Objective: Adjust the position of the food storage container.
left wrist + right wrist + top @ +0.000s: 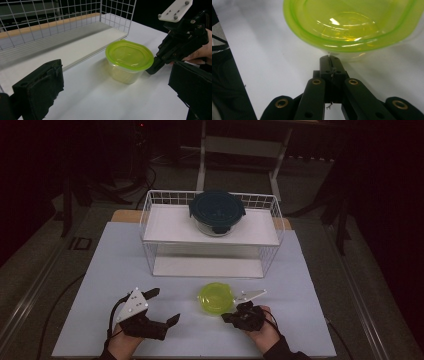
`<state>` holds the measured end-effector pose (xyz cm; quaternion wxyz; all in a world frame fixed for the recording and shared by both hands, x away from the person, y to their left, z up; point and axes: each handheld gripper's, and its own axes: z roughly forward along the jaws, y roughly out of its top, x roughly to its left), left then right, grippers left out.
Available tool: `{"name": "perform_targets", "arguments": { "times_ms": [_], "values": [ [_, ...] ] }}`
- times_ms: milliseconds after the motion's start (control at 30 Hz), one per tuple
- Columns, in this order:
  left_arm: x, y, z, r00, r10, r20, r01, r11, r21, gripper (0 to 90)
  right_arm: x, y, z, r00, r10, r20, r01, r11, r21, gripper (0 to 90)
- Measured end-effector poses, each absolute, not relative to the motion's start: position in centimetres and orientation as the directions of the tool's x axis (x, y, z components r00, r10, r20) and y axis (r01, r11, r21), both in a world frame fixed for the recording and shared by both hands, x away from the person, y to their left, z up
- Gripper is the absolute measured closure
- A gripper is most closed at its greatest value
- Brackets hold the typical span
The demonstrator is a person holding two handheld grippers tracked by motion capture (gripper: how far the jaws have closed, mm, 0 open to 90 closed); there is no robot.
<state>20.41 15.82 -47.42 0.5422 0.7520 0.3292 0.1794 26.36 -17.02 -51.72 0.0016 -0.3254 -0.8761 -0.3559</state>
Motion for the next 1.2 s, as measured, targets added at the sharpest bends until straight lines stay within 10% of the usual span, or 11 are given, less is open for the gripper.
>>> {"name": "perform_targets", "arguments": {
  "times_ms": [1200],
  "values": [
    [20.3, 16.0, -47.4, 0.721, 0.688, -0.086, 0.299, -0.196, 0.934, 0.0, 29.6, -16.0, -51.6, -0.754, 0.633, 0.177, 0.585, 0.523, 0.620, 90.0]
  ]
}}
